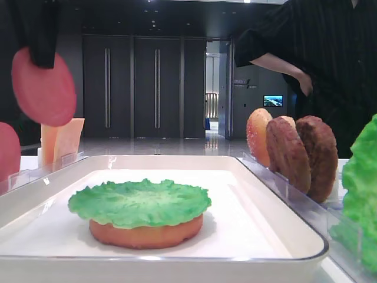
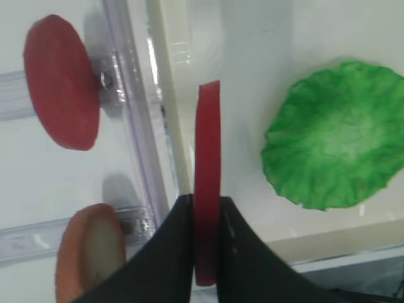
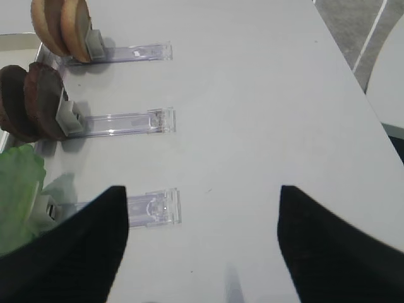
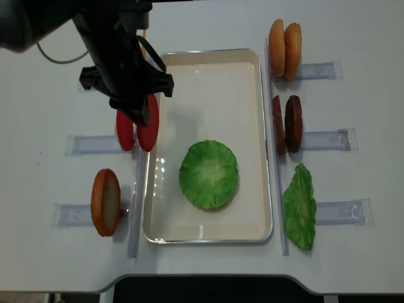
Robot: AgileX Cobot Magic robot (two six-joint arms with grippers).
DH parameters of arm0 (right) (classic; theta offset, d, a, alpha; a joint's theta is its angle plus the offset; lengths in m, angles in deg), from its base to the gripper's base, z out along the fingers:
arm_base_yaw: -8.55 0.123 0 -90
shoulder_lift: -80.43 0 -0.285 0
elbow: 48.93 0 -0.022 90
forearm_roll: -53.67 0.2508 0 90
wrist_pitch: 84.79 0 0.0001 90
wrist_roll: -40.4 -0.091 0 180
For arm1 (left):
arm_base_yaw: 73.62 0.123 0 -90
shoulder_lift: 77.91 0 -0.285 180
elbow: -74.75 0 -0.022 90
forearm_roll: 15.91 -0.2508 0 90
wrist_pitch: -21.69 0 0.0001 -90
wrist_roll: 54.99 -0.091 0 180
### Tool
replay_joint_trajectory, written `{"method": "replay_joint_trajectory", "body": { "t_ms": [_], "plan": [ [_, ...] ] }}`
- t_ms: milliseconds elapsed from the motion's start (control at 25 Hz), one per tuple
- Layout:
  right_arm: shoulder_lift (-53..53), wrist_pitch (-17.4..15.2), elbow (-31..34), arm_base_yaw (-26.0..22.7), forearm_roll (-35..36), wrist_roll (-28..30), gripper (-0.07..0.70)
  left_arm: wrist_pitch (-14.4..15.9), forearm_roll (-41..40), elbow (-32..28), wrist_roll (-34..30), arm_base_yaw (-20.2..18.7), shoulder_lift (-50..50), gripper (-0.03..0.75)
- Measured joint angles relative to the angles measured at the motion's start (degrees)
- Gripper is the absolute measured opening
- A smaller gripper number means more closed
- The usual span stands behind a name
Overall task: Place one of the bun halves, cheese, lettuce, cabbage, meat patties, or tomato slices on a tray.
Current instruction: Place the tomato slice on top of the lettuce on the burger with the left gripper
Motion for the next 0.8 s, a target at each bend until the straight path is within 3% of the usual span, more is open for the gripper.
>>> {"method": "replay_joint_trajectory", "body": {
  "t_ms": [160,440,640,800],
  "plan": [
    [0.0,0.0,0.0,0.0,0.0,0.0,0.479,-0.5,7.9,-0.1,-4.1,-0.1,-4.0,0.054],
    [0.0,0.0,0.0,0.0,0.0,0.0,0.479,-5.8,19.5,-4.5,-11.6,-0.3,-9.3,0.054],
    [0.0,0.0,0.0,0.0,0.0,0.0,0.479,-11.0,27.2,-10.5,-18.1,-0.3,-9.4,0.054],
    [0.0,0.0,0.0,0.0,0.0,0.0,0.479,-17.0,33.7,-16.6,-24.7,-0.3,-9.4,0.054]
  ]
}}
